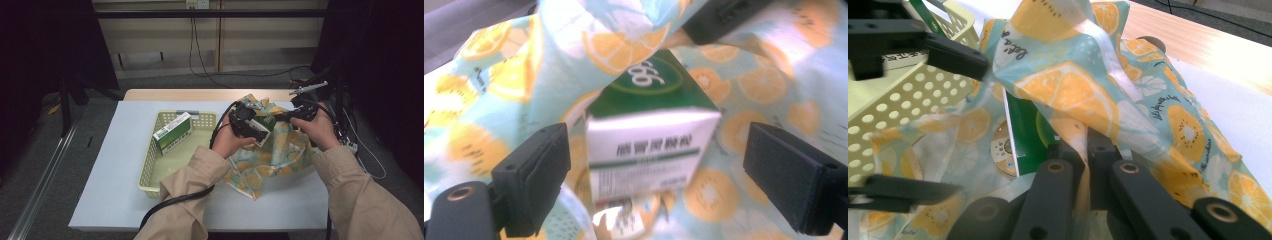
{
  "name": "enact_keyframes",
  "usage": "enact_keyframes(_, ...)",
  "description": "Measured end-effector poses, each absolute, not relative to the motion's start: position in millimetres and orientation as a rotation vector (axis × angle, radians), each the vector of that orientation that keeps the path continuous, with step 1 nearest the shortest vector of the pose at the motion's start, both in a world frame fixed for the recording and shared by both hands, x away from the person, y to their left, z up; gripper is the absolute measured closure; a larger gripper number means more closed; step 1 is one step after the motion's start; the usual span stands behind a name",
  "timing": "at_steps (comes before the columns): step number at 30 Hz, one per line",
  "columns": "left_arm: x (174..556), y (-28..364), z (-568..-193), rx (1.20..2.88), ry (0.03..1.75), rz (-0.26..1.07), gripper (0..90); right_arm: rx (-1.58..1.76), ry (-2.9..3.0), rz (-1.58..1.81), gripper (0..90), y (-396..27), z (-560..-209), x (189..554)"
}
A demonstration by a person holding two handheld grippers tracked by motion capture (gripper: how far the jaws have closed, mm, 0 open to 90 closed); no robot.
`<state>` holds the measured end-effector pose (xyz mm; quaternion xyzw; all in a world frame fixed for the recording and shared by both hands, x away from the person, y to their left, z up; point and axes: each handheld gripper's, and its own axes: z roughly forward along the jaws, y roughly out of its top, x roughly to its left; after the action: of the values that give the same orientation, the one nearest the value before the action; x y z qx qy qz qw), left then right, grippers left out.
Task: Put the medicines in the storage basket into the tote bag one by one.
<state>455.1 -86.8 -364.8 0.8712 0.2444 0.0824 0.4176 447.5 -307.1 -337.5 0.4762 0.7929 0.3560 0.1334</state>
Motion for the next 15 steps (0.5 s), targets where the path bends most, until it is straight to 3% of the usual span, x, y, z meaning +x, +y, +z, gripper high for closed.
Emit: enact_keyframes(15,433,-13,-339,2.184,0.614,0.224,11.2,1.389,2.300,1.027,89.6,-299,-344,443)
